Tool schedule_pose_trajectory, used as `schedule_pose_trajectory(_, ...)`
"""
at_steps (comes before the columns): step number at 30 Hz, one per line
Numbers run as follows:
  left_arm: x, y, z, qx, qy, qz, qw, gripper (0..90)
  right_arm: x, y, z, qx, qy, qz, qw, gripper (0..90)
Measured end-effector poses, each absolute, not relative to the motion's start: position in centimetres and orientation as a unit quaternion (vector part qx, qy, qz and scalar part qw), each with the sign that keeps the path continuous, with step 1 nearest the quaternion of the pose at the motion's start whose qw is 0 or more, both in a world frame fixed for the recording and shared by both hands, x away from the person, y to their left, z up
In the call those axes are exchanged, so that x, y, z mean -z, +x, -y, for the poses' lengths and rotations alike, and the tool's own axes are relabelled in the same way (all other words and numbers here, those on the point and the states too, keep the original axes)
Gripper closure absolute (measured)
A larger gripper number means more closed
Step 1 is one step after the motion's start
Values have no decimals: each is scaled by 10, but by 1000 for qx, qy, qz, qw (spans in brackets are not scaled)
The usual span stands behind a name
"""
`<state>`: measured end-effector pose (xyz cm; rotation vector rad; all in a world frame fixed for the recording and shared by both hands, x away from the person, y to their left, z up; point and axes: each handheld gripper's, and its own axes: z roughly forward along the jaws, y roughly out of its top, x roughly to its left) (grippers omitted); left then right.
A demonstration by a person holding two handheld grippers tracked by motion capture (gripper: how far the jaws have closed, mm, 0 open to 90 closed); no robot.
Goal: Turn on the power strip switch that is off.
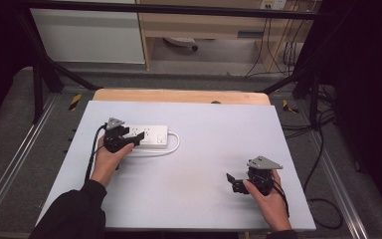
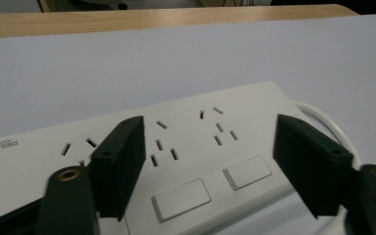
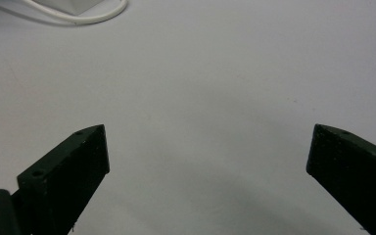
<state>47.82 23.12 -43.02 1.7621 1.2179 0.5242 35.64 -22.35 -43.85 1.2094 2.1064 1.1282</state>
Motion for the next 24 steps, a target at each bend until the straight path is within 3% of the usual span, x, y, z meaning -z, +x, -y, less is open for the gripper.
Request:
schedule_pose_trajectory(6,428,479,-234,-218,705,-498,455,79,438,356,223,-411,440,-765,229,26)
schedule_pose_trajectory(24,415,475,-243,-234,689,-502,468,73,438,355,223,-410,437,-767,229,25)
